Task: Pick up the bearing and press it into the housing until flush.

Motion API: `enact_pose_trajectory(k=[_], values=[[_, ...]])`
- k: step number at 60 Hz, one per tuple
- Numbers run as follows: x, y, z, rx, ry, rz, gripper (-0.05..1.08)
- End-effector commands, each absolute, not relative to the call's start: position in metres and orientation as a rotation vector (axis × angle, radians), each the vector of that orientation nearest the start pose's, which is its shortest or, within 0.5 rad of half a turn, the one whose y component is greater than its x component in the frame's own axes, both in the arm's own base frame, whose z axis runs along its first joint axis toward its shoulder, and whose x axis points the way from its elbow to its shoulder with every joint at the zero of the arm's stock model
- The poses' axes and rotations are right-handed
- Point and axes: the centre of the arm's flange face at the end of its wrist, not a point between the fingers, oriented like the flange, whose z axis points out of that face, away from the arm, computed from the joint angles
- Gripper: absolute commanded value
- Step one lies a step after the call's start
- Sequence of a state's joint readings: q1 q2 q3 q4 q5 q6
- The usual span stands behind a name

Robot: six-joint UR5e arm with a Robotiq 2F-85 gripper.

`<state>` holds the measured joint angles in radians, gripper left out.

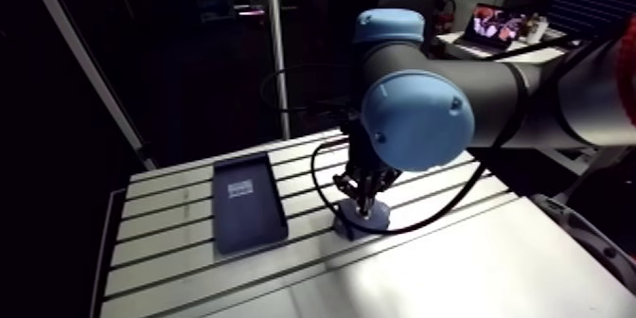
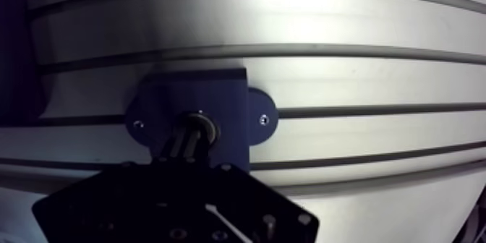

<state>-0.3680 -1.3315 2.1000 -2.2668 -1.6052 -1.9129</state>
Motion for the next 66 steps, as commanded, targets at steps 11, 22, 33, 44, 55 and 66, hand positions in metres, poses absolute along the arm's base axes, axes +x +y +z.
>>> enact_pose_trajectory(k=[11,22,33,44,55,66], values=[[-0.487,0.048,0.251,0.006,3.081,0.018,0.74],[-0.482,0.046,0.278,-0.010,3.053,0.009,0.00],[-0.484,0.046,0.311,-0.004,3.053,0.012,0.00],[-0.492,0.040,0.359,0.011,3.050,0.004,0.00],[-0.503,0.016,0.397,0.013,3.041,0.004,0.00],[-0.506,-0.017,0.429,0.006,3.055,0.026,0.00]])
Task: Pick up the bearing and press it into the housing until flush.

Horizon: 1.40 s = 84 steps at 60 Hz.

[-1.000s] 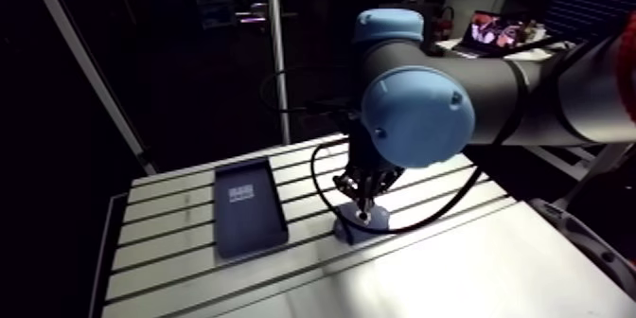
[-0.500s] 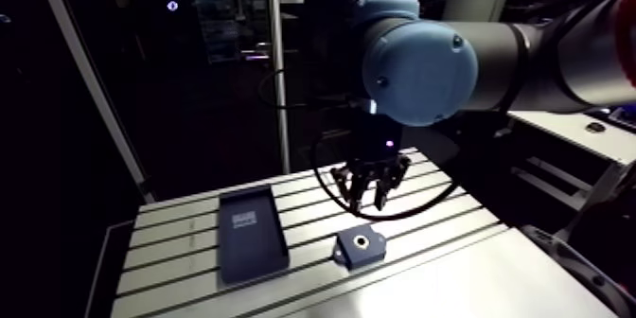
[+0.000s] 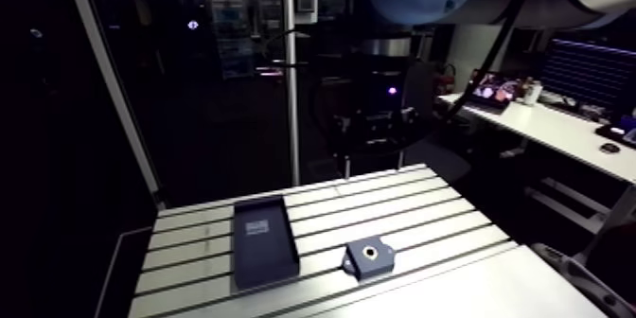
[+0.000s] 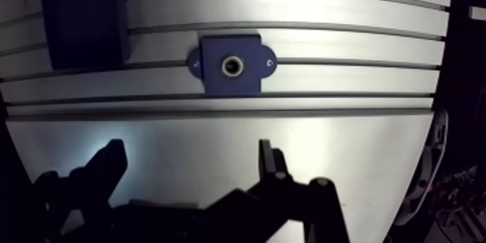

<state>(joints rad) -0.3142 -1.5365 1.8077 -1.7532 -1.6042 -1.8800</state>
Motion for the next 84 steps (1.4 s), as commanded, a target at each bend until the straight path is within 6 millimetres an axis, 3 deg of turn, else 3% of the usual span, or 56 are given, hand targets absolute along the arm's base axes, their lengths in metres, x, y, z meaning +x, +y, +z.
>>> enact_pose_trajectory(k=[1,3,10,25,30,35,41,54,84], values=[[-0.506,-0.017,0.429,0.006,3.055,0.026,0.00],[-0.506,-0.025,0.443,0.024,3.074,0.033,0.00],[-0.509,-0.036,0.462,0.032,3.101,0.037,0.00],[-0.527,-0.075,0.526,0.018,3.169,0.050,0.01],[-0.530,-0.085,0.533,-0.012,3.170,0.049,0.01],[-0.534,-0.104,0.536,-0.068,3.160,0.049,0.01],[-0.538,-0.110,0.537,-0.087,3.159,0.052,0.01],[-0.543,-0.108,0.527,-0.086,3.142,0.067,0.01],[-0.542,-0.104,0.529,-0.092,3.162,0.070,0.01]])
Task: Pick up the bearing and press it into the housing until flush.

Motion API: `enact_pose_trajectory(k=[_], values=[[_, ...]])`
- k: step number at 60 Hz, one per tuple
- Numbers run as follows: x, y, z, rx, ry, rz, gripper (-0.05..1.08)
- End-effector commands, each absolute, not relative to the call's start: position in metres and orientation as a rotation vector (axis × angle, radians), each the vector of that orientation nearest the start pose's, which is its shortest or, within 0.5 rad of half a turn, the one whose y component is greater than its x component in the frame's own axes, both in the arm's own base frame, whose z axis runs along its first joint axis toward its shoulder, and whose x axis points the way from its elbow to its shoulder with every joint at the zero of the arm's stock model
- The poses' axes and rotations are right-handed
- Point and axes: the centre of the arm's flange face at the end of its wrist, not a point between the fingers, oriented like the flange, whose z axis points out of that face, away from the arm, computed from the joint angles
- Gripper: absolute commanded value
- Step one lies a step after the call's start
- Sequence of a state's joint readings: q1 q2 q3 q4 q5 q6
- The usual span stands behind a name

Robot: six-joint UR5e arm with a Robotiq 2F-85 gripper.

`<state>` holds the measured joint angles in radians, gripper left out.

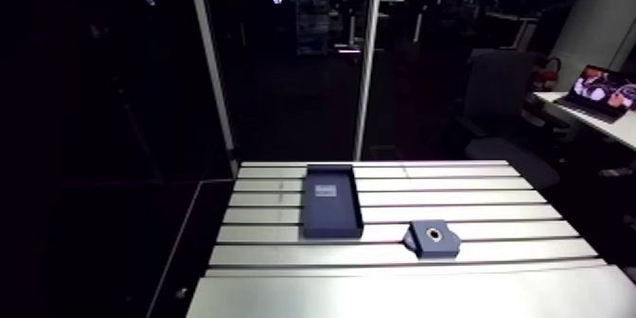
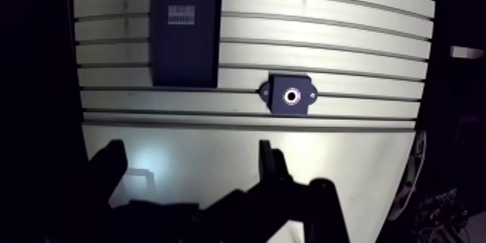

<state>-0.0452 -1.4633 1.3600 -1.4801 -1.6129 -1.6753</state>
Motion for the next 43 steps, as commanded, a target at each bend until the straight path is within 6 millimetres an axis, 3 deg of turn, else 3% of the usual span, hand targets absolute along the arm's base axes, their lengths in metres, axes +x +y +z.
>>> enact_pose_trajectory(k=[1,43], values=[[-0.542,-0.104,0.529,-0.095,3.169,0.071,0.01],[-0.532,-0.104,0.518,-0.095,3.149,0.063,0.01]])
